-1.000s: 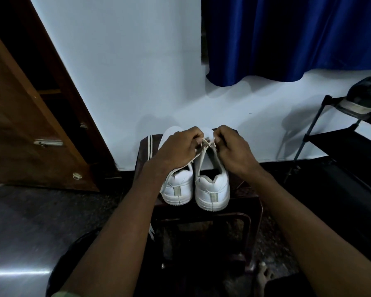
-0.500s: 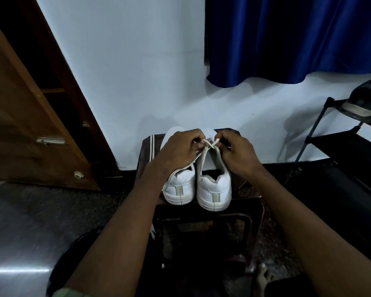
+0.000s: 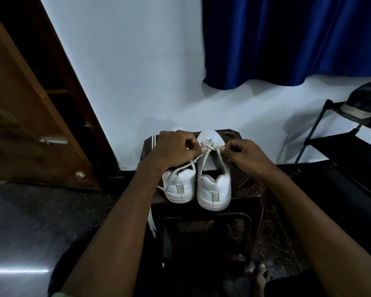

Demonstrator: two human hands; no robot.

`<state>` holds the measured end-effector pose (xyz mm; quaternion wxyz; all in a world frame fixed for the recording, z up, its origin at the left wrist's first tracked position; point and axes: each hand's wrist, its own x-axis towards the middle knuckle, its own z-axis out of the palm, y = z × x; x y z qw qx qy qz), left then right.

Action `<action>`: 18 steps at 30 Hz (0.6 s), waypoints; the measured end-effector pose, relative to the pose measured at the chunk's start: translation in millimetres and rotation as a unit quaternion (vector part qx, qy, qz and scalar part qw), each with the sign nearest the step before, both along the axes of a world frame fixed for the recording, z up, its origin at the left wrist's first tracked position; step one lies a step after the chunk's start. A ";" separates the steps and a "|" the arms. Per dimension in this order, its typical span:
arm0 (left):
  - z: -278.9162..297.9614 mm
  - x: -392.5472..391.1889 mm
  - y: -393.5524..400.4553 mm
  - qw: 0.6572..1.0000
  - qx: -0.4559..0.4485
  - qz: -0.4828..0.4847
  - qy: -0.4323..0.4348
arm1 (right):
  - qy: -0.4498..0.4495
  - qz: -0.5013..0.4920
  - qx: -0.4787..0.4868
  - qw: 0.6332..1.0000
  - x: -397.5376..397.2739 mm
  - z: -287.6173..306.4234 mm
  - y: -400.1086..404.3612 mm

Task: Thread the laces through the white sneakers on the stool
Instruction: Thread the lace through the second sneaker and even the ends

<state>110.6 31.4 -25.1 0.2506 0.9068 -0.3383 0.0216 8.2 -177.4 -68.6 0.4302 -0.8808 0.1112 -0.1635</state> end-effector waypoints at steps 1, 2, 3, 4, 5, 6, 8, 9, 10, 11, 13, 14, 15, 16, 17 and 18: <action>1.9 -6.1 1.2 0.999 0.030 -0.009 0.010 | 0.005 0.009 -0.003 1.000 -2.4 0.0 2.5; 0.9 -8.6 0.8 0.999 0.039 -0.021 0.020 | 0.002 0.012 -0.005 1.000 -3.4 -0.4 5.1; 0.4 -11.5 -0.6 0.999 0.033 -0.029 0.022 | -0.001 0.013 -0.002 1.000 -4.7 -1.0 7.2; -1.3 -13.2 -1.5 0.999 0.032 -0.029 0.016 | -0.003 0.015 0.007 1.000 -5.4 -1.5 8.9; 0.0 -15.8 -3.1 0.999 0.026 -0.024 0.012 | -0.004 0.015 0.027 1.000 -6.3 -1.1 10.2; -1.4 -15.1 -4.7 1.000 0.011 -0.023 0.014 | -0.010 0.009 0.059 0.998 -6.2 0.3 11.5; -2.1 -12.0 -4.7 0.996 -0.055 -0.027 0.063 | -0.039 -0.016 0.158 0.986 -6.1 6.7 11.7; -1.8 -10.9 -3.6 0.988 -0.109 -0.021 0.112 | -0.062 -0.030 0.228 0.971 -7.0 12.4 10.8; 0.8 -11.0 -2.7 0.973 -0.165 -0.005 0.164 | -0.088 -0.041 0.314 0.944 -7.4 19.9 10.2; 3.8 -11.9 -2.6 0.950 -0.230 0.008 0.212 | -0.114 -0.046 0.410 0.904 -8.1 26.3 8.9; 9.9 -16.0 -4.4 0.896 -0.339 0.011 0.286 | -0.148 -0.033 0.558 0.816 -8.0 31.2 6.1; 12.0 -20.0 -6.2 0.876 -0.370 0.004 0.309 | -0.150 -0.025 0.590 0.793 -6.9 31.0 6.3; 14.7 -25.9 -9.2 0.857 -0.396 -0.011 0.330 | -0.142 -0.025 0.598 0.789 -4.1 28.8 7.5; 13.1 -27.4 -13.1 0.849 -0.404 -0.030 0.339 | -0.127 -0.036 0.587 0.799 -0.8 25.9 9.9; 10.0 -28.2 -18.1 0.842 -0.411 -0.047 0.346 | -0.109 -0.051 0.562 0.818 2.5 22.7 13.5; 5.8 -27.3 -23.3 0.843 -0.405 -0.052 0.349 | -0.096 -0.064 0.542 0.832 5.3 20.0 19.2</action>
